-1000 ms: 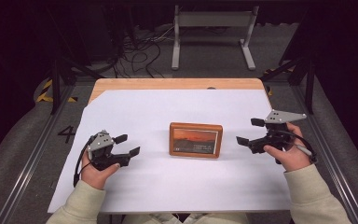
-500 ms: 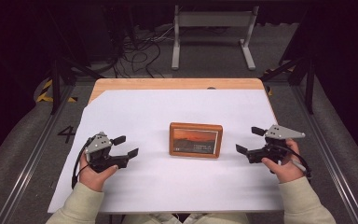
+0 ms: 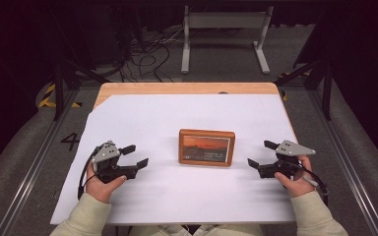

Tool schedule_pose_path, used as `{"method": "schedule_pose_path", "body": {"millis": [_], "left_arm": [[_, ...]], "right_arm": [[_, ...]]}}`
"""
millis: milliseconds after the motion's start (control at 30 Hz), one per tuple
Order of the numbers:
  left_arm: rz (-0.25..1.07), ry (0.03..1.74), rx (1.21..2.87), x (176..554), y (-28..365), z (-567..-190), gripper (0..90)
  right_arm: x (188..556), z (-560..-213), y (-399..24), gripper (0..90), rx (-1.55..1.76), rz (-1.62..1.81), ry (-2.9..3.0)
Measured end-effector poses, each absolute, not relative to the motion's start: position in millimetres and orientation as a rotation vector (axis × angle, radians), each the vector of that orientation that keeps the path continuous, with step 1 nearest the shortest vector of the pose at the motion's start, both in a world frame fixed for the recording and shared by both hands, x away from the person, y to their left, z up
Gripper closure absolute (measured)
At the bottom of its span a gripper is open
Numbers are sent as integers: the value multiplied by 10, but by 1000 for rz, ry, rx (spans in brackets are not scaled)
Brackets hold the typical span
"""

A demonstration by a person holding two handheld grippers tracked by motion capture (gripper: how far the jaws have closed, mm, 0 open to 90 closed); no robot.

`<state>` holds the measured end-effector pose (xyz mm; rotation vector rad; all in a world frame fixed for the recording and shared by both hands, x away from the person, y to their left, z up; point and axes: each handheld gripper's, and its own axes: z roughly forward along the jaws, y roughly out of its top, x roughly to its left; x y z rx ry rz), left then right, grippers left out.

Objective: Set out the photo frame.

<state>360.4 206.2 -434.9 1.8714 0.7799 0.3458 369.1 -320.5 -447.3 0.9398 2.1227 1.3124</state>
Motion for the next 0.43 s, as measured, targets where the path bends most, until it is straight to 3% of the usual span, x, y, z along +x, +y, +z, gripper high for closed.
{"method": "schedule_pose_path", "body": {"millis": [433], "left_arm": [[333,797,1870,3620,2059,-4383,271]], "right_arm": [[3696,-4484,-3179,52,948,1313,2119]]}}
